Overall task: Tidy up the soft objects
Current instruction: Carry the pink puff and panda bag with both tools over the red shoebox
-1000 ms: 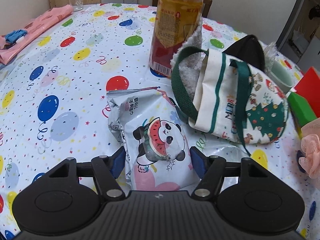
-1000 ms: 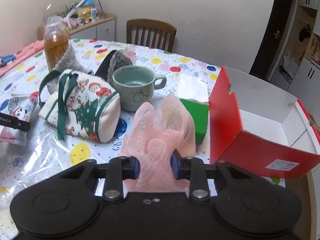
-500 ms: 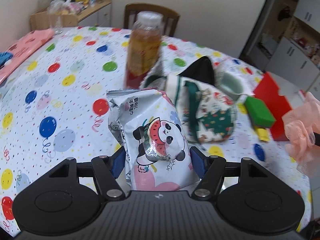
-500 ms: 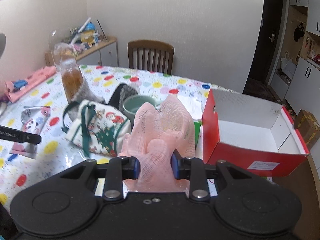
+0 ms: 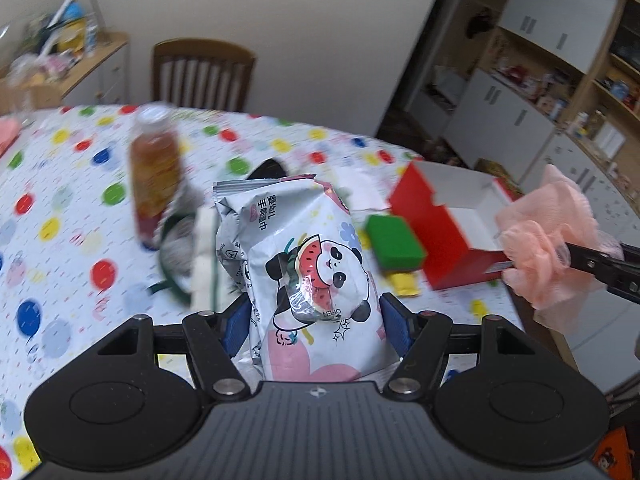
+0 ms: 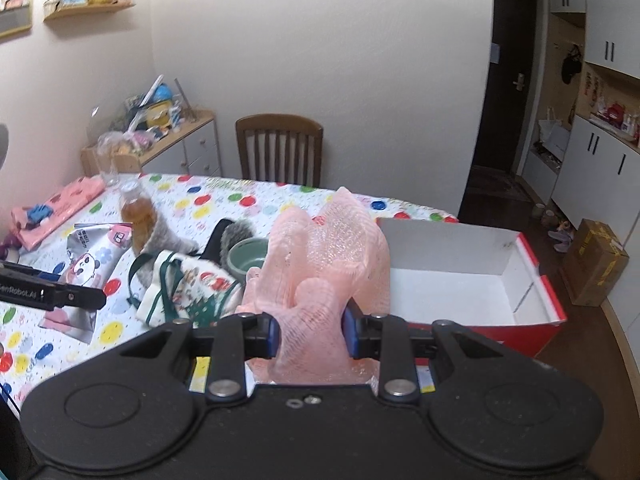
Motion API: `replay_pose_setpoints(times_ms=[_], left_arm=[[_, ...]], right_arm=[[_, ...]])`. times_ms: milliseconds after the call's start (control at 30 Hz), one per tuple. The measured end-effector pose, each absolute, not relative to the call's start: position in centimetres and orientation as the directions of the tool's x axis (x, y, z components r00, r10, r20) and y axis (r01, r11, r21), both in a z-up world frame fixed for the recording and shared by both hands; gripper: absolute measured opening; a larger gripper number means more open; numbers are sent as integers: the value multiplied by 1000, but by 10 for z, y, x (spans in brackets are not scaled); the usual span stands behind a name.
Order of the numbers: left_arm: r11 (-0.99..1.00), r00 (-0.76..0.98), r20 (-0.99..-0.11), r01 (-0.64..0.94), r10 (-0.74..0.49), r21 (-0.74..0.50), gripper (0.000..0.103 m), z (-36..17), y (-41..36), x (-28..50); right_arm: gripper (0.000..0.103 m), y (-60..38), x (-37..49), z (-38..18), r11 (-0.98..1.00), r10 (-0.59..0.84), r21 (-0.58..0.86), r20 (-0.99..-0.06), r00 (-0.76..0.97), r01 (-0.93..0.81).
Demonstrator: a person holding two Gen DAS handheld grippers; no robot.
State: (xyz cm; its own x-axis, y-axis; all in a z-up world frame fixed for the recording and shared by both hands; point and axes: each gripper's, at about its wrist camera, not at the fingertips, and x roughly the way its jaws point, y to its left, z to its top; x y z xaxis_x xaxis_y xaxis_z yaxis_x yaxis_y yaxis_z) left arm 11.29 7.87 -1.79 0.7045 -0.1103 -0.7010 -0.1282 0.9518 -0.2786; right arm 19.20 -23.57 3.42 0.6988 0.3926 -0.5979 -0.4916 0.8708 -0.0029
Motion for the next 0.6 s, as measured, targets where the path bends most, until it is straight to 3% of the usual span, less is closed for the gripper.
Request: replay_pose_setpoints(times_ms=[600], left_arm=[[966, 724, -658, 45, -206, -253, 68, 30, -61, 220]], right_arm=[[30, -342, 287, 51, 886, 371, -14, -577, 728, -463]])
